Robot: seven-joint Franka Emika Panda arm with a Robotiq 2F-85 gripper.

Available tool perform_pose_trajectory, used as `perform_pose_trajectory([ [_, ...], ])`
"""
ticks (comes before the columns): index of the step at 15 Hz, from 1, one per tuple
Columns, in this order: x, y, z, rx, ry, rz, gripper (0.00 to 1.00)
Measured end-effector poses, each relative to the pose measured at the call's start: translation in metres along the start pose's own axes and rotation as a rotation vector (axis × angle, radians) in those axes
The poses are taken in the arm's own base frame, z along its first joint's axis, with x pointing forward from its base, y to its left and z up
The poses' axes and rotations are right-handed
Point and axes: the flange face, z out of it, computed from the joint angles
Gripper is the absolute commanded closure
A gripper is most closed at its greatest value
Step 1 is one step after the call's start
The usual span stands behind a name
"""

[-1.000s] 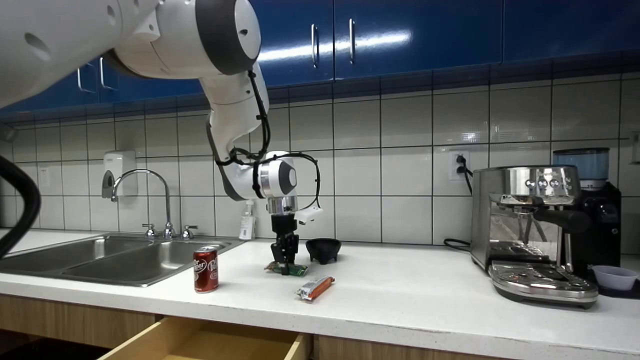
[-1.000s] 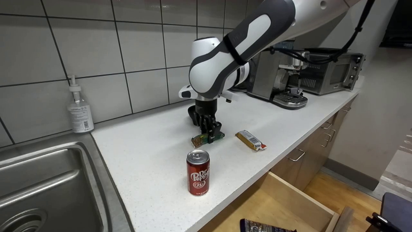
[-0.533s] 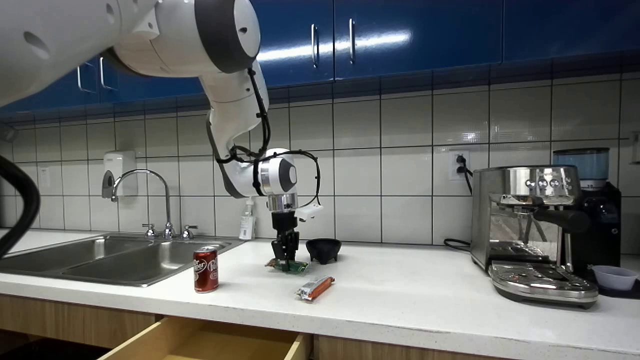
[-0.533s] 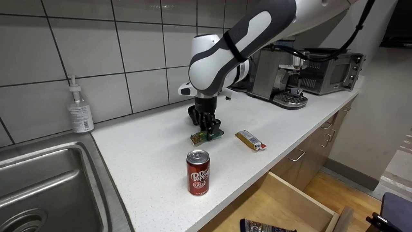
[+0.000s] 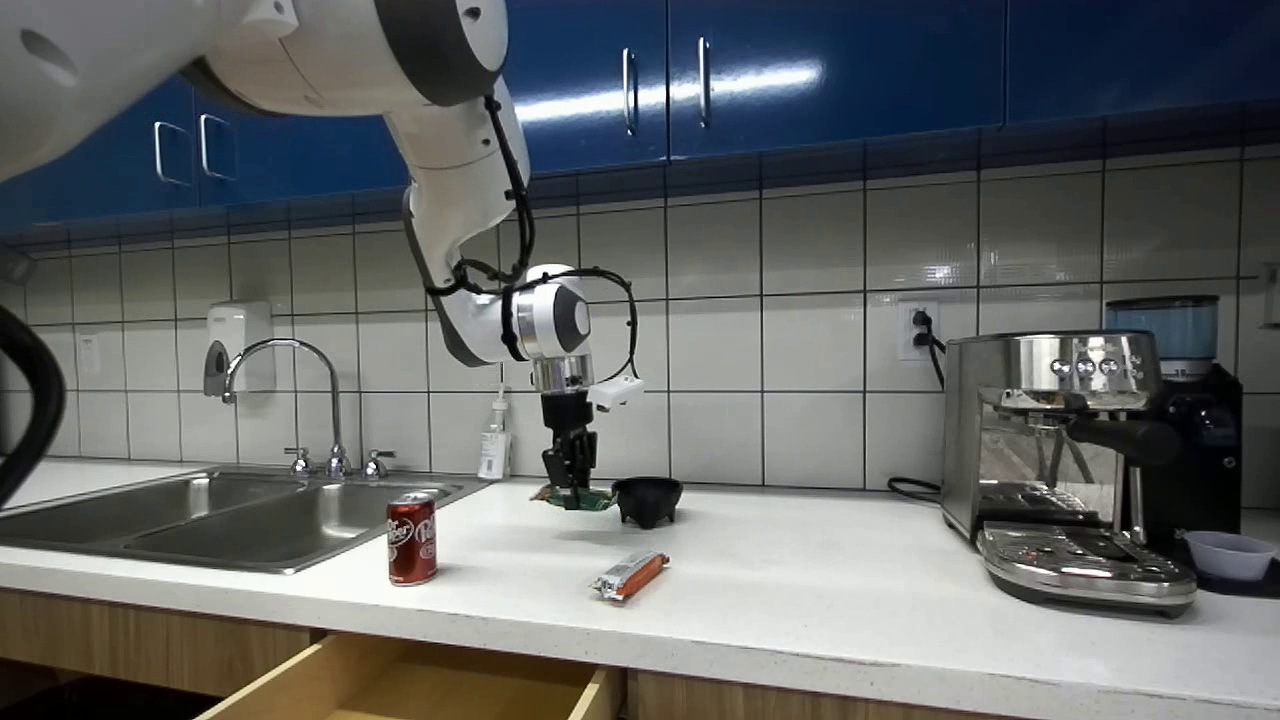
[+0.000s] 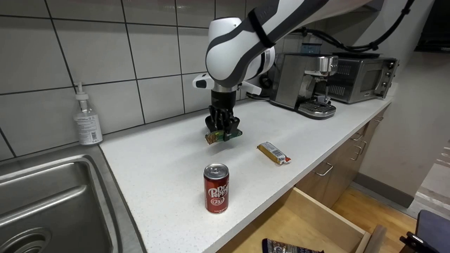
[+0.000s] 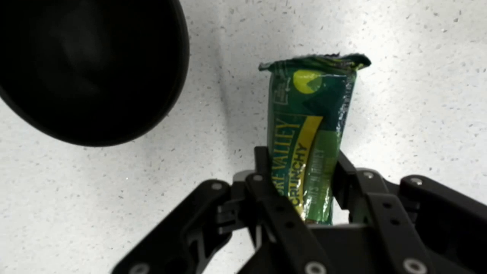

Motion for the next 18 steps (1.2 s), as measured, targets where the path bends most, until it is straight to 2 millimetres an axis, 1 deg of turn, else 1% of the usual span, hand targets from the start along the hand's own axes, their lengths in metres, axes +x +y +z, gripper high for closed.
perform_pose_trajectory([
  [3, 0.004, -0.007, -0.016, -0.006, -0.001, -0.003, 0.85],
  [8, 0.014, -0.03, -0.035, 0.009, -0.007, 0.021, 0.85],
  [13, 0.023, -0.065, -0.04, 0.072, -0.027, 0.109, 0.85],
  [18, 0.037, -0.101, -0.049, 0.107, -0.048, 0.212, 0.85],
])
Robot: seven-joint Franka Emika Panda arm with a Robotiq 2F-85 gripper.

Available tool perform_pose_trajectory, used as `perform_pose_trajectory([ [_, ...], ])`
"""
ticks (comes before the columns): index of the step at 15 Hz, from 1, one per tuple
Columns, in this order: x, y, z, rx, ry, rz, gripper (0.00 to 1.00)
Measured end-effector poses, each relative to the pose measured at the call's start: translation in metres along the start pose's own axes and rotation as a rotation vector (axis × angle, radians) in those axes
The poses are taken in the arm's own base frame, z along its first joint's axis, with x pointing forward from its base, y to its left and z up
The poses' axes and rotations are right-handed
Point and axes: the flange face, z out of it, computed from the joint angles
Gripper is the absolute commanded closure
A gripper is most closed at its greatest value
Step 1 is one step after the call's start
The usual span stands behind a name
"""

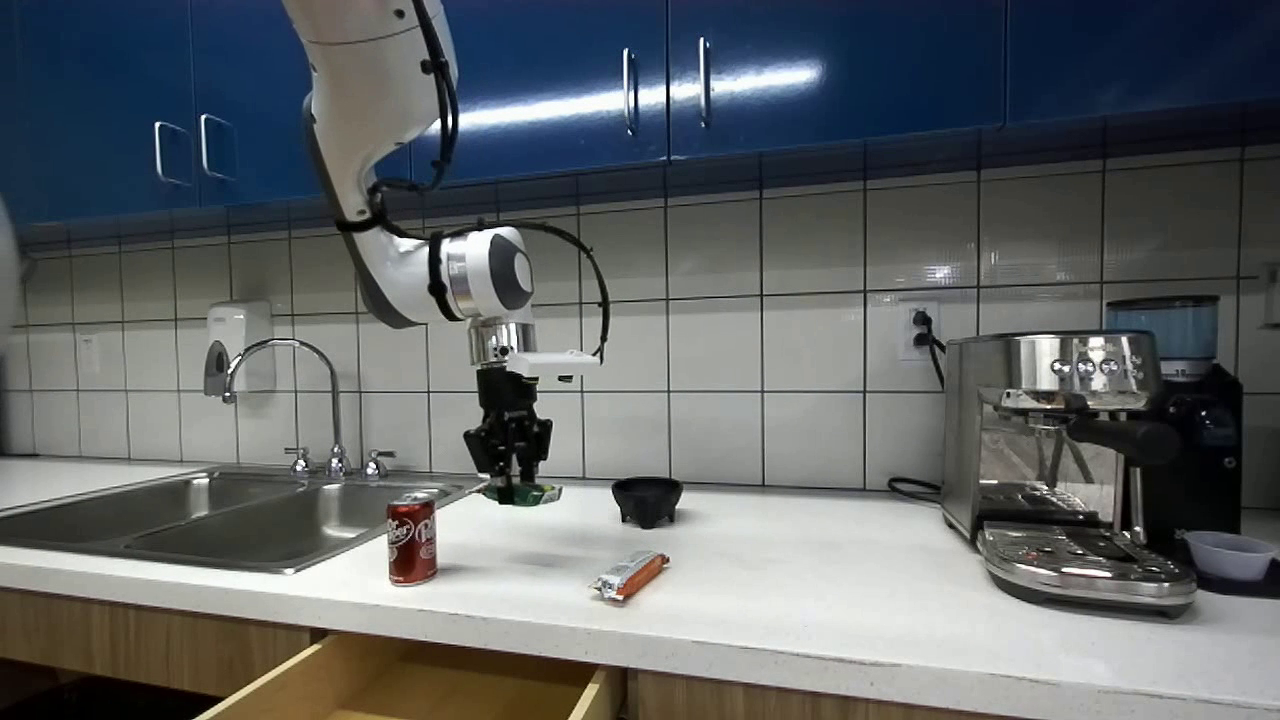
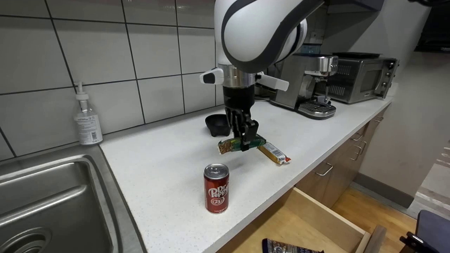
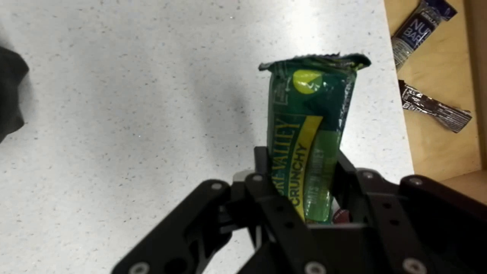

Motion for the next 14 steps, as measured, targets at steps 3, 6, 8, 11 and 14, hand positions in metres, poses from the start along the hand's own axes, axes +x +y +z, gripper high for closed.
perform_pose_trajectory([
  [3, -0.002, -0.023, 0.0, 0.022, -0.009, 0.057, 0.85],
  [6, -0.009, -0.046, 0.005, 0.052, -0.015, 0.111, 0.85],
  [8, -0.014, -0.062, 0.009, 0.074, -0.019, 0.143, 0.85],
  [11, -0.022, -0.086, 0.015, 0.11, -0.022, 0.19, 0.85],
  [14, -0.03, -0.11, 0.023, 0.144, -0.025, 0.23, 0.85],
])
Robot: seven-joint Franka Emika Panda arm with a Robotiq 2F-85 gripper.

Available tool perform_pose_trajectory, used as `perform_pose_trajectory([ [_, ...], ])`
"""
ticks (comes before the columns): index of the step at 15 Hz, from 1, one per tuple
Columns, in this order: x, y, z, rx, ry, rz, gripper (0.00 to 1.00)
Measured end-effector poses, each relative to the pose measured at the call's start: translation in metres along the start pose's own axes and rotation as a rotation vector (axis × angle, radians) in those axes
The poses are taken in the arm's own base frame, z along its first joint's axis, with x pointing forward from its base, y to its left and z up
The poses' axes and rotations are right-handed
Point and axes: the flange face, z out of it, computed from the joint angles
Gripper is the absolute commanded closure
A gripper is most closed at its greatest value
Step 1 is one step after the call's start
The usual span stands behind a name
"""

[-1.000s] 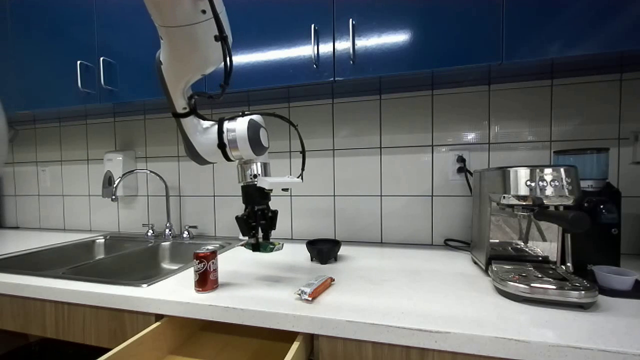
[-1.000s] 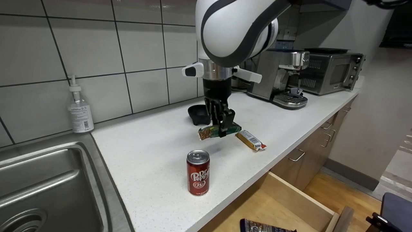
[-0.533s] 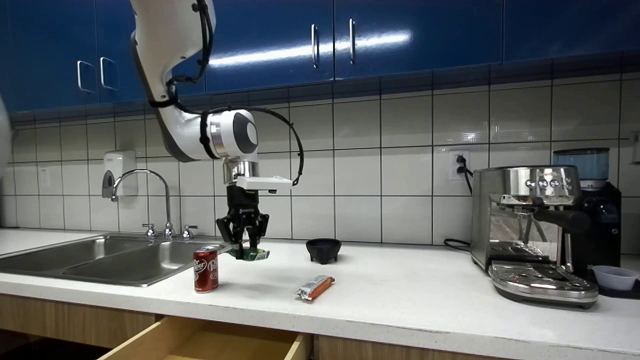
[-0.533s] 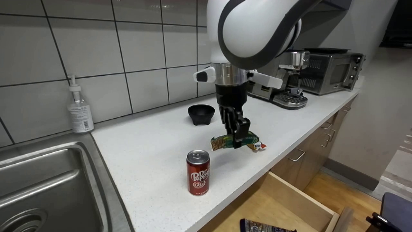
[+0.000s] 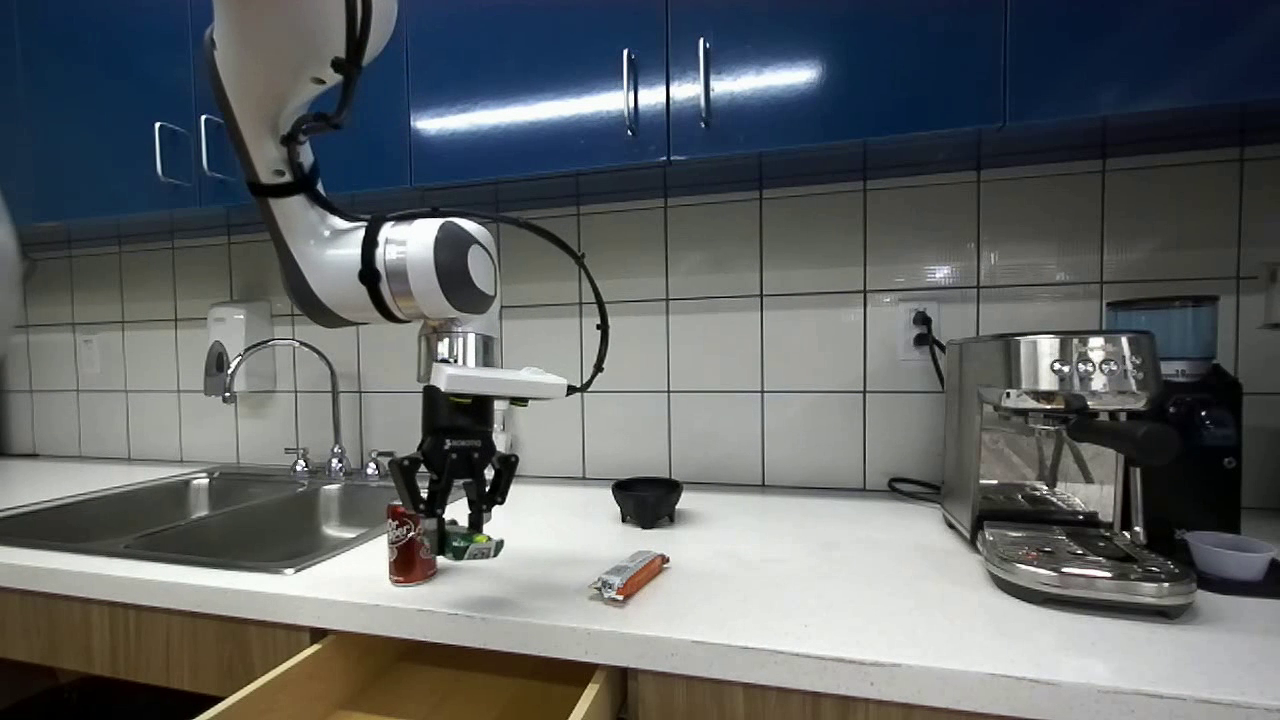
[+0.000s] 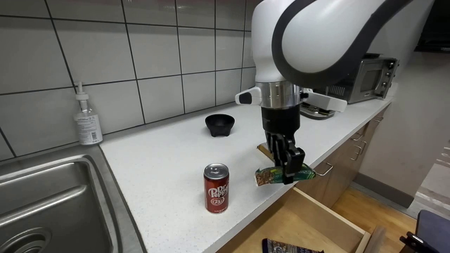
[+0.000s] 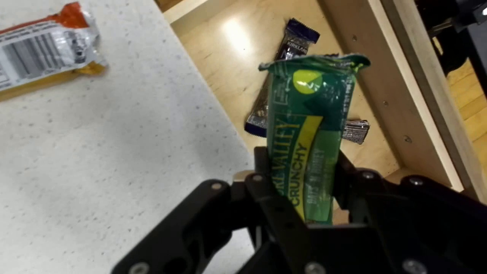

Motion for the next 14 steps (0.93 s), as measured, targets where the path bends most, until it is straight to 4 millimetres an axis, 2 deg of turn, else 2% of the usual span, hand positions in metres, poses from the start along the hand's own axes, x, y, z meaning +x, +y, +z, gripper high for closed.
perform_pose_trajectory([
  [9, -0.025, -0.043, 0.046, 0.089, -0.045, -0.01, 0.85],
  [14, -0.027, -0.051, 0.063, 0.117, -0.058, -0.11, 0.85],
])
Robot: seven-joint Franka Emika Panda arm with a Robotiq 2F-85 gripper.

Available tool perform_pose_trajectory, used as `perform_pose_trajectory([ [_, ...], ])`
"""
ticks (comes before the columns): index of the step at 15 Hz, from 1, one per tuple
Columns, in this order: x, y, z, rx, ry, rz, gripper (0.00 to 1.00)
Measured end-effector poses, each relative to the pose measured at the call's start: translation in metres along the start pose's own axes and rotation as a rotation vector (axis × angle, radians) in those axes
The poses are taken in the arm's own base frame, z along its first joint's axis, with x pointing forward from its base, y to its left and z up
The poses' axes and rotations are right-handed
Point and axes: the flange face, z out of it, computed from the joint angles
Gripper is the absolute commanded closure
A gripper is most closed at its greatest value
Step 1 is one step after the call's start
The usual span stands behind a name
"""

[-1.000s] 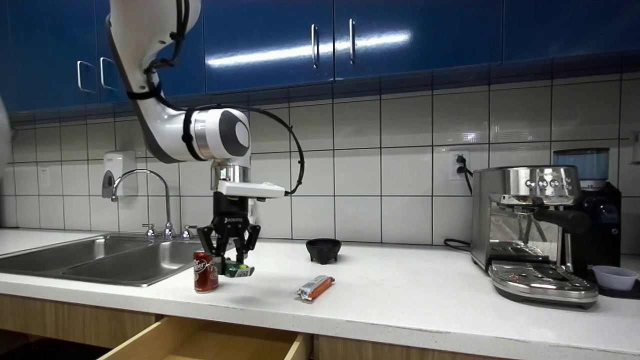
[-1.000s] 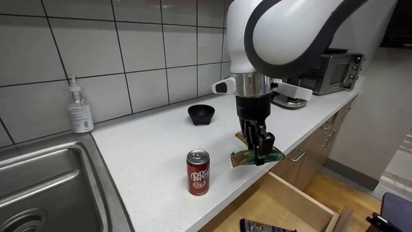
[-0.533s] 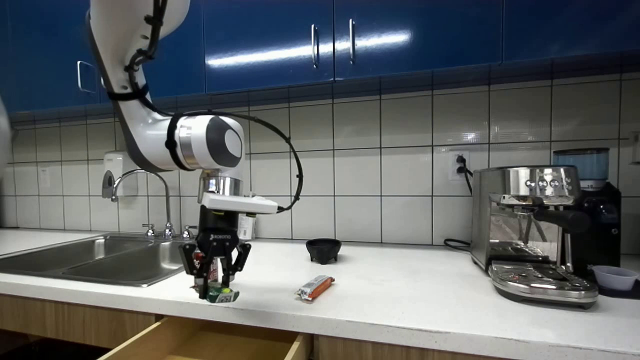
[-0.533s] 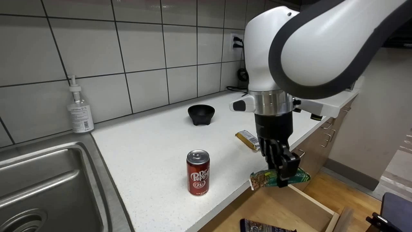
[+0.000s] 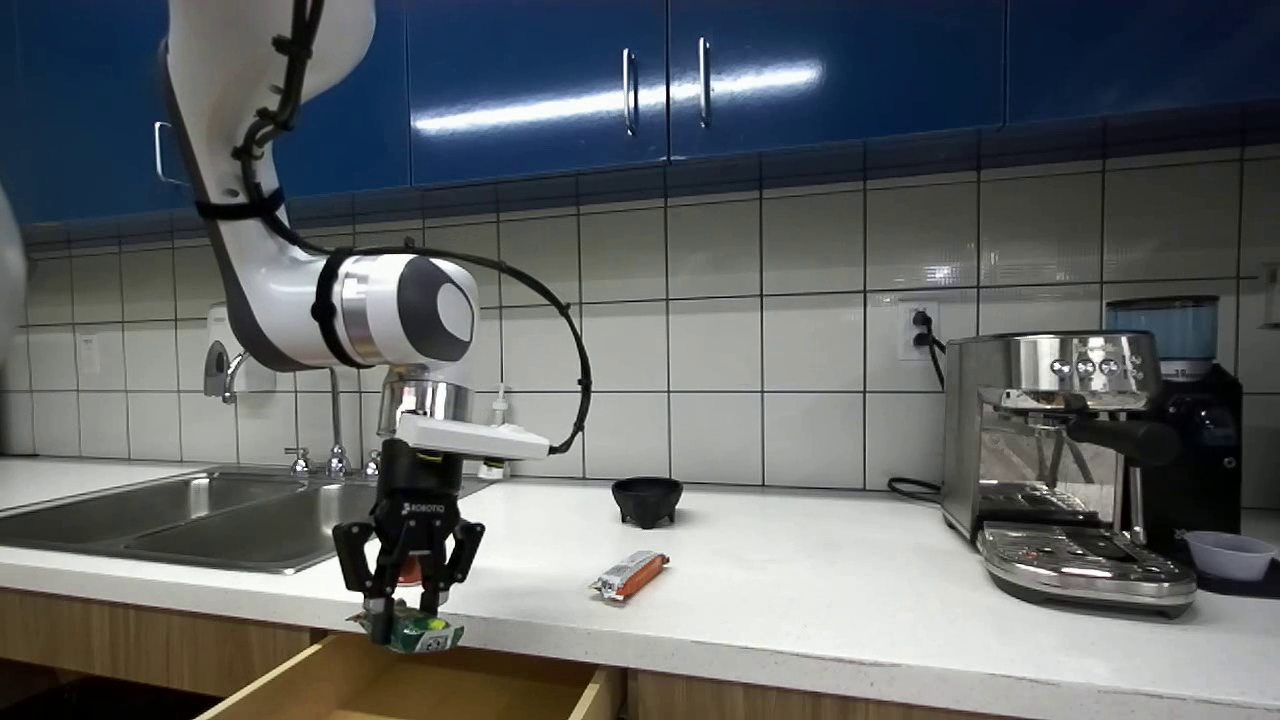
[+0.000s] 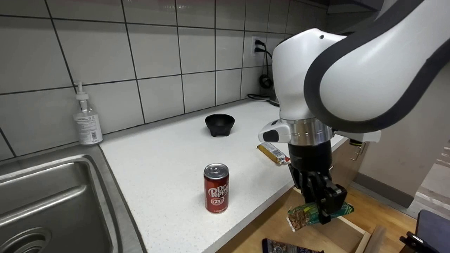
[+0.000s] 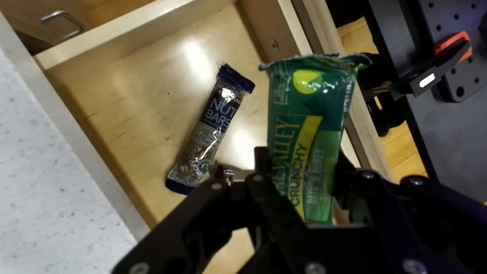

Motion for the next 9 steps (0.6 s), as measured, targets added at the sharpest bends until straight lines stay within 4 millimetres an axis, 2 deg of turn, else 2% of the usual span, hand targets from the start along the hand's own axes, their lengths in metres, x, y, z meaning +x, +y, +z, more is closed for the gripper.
perform_pose_trajectory([
  [9, 0.018, 0.011, 0.039, -0.001, 0.015, -0.202, 0.85],
])
